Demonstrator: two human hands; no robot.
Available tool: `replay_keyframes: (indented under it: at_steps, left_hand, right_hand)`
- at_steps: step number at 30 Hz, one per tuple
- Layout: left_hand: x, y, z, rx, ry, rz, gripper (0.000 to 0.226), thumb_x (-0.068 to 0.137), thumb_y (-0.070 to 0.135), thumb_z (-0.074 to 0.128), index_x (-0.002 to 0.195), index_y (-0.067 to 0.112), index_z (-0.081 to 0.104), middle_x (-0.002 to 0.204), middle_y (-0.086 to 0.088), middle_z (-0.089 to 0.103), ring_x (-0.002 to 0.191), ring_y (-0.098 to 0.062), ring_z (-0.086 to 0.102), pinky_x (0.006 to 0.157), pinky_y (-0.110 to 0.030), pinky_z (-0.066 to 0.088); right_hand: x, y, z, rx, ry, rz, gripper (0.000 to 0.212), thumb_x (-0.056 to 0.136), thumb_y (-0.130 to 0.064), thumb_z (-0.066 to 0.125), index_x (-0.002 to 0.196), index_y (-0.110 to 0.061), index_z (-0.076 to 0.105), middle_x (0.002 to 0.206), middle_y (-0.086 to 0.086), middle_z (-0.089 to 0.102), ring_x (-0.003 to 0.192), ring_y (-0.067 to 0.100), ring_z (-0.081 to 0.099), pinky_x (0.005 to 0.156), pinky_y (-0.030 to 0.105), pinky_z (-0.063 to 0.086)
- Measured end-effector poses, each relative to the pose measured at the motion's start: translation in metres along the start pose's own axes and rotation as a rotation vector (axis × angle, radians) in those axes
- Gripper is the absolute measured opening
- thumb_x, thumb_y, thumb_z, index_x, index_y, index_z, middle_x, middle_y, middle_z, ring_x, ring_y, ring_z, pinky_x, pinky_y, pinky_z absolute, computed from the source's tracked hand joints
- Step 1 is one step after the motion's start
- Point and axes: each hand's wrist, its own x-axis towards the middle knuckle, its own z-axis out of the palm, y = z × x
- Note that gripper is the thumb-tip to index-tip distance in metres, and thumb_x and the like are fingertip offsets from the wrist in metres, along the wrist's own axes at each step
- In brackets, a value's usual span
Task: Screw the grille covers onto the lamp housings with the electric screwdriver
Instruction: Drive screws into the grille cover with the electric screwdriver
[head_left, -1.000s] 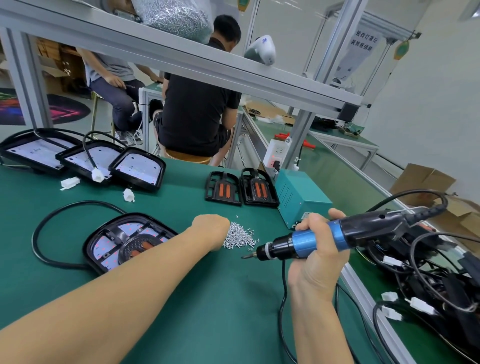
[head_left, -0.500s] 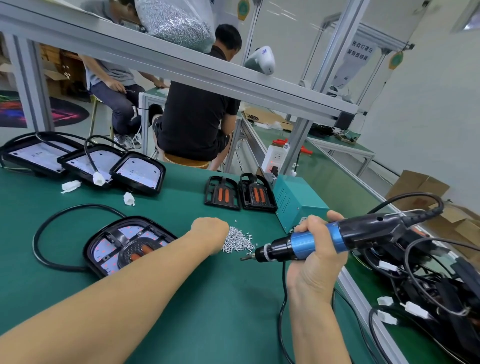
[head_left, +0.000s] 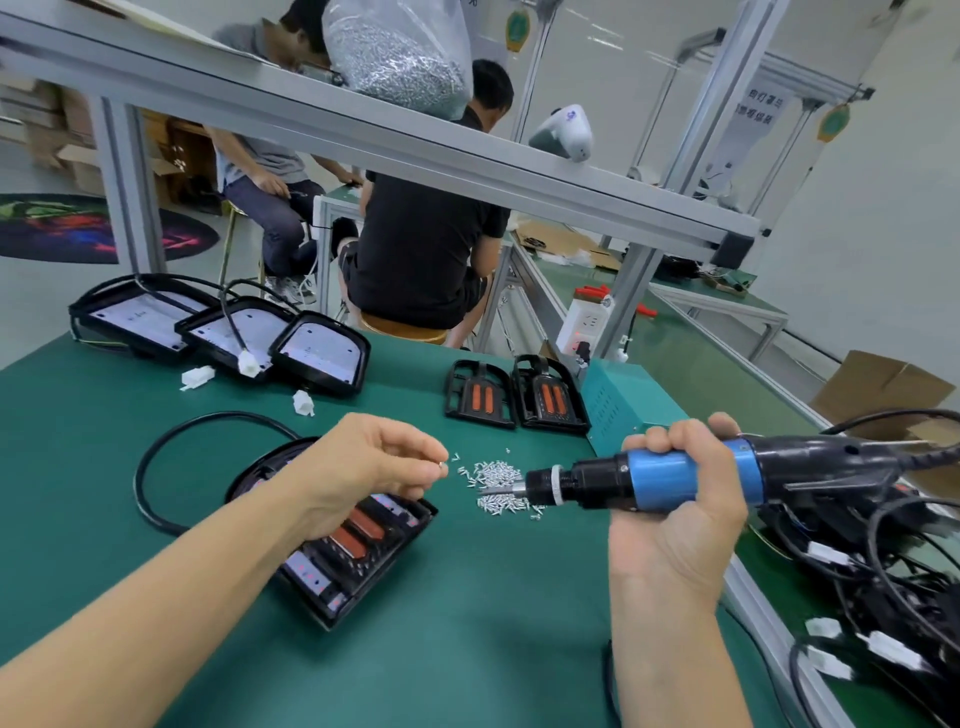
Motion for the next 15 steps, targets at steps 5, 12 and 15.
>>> replay_keyframes:
  at_steps: [5,12,15]
  left_hand:
    - [-0.035,-0.001,-0.016,-0.163,0.047,-0.009,0.013,0.062,0.008,0.074,0.075,0.005,0.076,0.072,-0.016,0.067,0.058,-0.016,0.059,0.056,-0.022,0.052]
    - [-0.054,-0.006,-0.026,-0.234,0.087,0.048,0.019,0.083,-0.006,0.060,0.074,0.003,0.074,0.072,-0.017,0.065,0.056,-0.017,0.057,0.053,-0.021,0.051]
    - [-0.057,-0.007,-0.027,-0.277,0.107,0.059,0.018,0.083,-0.007,0.060,0.075,0.003,0.072,0.073,-0.015,0.067,0.056,-0.015,0.058,0.053,-0.021,0.051]
  right_hand:
    - [-0.015,0.017,0.027,0.104,-0.055,0.084,0.025,0.072,-0.003,0.058,0.086,-0.023,0.055,0.061,-0.007,0.050,0.053,0.008,0.051,0.062,0.020,0.049]
    - [-0.032,0.035,0.053,0.108,-0.121,0.121,0.025,0.078,0.002,0.053,0.087,-0.021,0.053,0.060,-0.007,0.050,0.052,0.007,0.050,0.059,0.018,0.048]
    - [-0.036,0.038,0.058,0.098,-0.127,0.124,0.025,0.082,0.003,0.050,0.086,-0.021,0.053,0.059,-0.007,0.050,0.052,0.007,0.050,0.059,0.018,0.048]
